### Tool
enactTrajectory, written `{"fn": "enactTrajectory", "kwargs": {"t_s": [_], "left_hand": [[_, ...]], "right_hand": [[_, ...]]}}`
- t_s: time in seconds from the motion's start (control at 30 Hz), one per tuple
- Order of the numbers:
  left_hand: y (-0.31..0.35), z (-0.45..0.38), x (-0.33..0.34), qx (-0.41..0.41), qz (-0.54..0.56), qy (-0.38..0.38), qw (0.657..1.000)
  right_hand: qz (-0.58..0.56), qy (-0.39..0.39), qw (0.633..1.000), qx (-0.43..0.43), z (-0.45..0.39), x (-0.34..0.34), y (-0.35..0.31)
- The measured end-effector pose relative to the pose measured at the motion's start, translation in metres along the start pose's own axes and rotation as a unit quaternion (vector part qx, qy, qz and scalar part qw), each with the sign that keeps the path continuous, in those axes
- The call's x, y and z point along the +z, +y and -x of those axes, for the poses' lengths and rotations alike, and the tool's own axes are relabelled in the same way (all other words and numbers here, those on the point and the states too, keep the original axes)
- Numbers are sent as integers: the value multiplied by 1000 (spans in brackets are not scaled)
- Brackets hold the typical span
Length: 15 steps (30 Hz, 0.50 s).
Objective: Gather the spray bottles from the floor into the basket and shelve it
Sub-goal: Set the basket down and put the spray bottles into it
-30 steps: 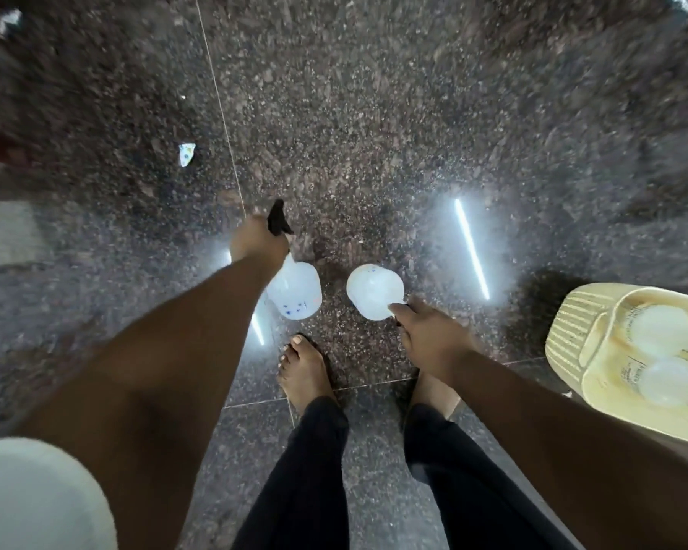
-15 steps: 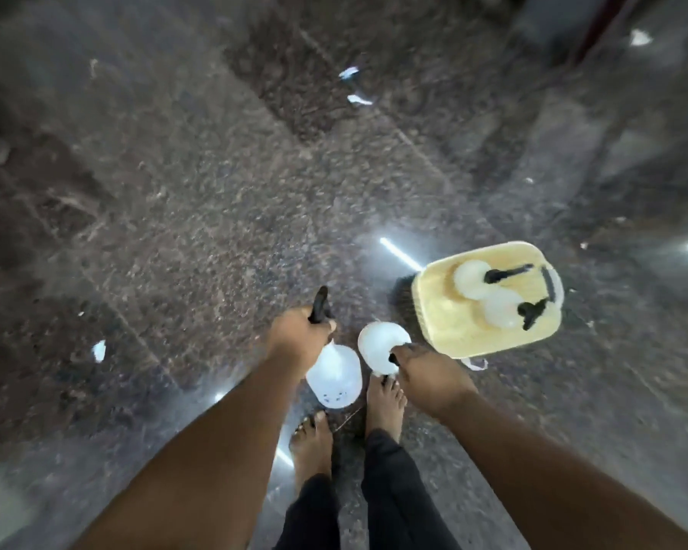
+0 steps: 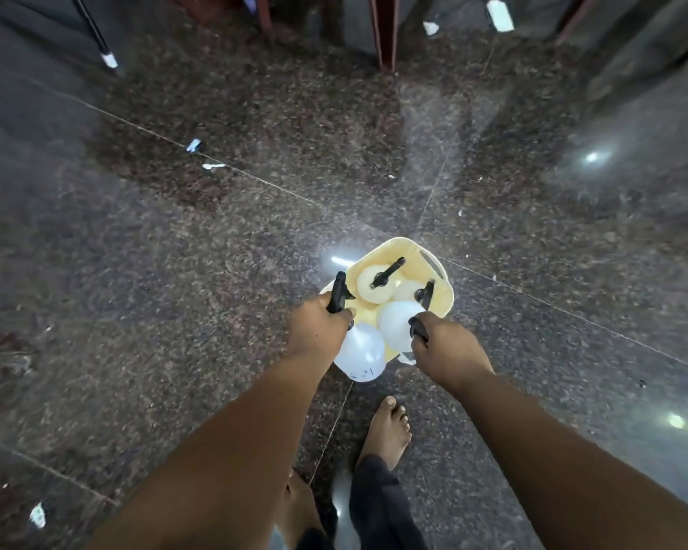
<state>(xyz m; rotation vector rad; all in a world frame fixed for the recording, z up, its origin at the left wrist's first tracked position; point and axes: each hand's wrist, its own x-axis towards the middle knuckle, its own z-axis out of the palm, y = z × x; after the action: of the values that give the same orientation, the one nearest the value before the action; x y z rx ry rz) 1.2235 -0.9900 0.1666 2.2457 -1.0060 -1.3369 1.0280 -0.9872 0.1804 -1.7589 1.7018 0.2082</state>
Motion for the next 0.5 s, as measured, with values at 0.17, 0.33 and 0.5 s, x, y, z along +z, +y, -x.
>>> {"fn": "enactTrajectory", "kwargs": {"t_s": [0.17,0.33,0.5], "left_hand": [[0,-29,11,-8,-5,40,999],[-2,-56,18,-23,9,66,998],[-11,-77,45,-8,-15,51,999]], "right_hand": [[-39,-15,999,13,-15,24,9],[-42,-32,999,10,-32,52,10],[-28,-46,999,8,-53,76,12]]}}
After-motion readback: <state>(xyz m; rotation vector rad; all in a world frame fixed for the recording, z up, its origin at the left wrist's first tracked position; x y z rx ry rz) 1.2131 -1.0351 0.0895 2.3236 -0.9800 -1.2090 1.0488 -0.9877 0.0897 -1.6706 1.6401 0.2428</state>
